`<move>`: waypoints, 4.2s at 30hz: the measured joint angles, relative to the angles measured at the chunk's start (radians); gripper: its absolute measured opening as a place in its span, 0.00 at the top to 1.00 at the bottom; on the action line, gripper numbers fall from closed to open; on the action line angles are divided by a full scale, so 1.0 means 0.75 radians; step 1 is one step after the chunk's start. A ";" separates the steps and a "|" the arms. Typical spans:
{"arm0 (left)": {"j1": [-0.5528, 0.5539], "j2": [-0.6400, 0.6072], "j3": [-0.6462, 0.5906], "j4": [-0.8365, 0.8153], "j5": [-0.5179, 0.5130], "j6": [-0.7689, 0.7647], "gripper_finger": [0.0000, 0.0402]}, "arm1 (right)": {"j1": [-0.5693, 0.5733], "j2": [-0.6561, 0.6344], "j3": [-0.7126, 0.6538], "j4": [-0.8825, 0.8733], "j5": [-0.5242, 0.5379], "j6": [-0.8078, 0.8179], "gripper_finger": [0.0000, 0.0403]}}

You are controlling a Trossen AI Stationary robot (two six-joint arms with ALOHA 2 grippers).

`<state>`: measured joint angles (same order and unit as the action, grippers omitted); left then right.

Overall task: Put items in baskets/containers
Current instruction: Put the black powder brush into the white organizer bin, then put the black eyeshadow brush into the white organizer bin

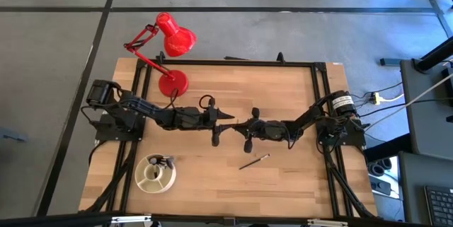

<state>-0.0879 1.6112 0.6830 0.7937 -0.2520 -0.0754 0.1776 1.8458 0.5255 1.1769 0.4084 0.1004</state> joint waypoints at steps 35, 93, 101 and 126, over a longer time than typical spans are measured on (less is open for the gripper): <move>0.059 0.118 0.138 -0.123 0.143 -0.069 0.98 | 0.000 0.001 0.002 -0.043 -0.002 0.006 0.94; -1.112 -0.393 0.861 -2.871 -0.402 -1.657 0.98 | -0.034 0.001 0.007 -0.072 -0.245 0.271 0.59; -1.175 -0.384 0.861 -2.875 -0.491 -1.840 0.96 | -0.053 0.001 0.007 -0.084 -0.245 0.311 0.59; -0.844 -0.226 0.861 -2.744 -0.781 -1.618 0.69 | -0.138 -0.216 0.007 -0.496 -0.331 0.168 0.59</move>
<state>-0.7211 1.4419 1.3289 -1.2641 -0.8375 -1.2887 0.0741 1.6835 0.5305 0.8050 0.1605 0.2266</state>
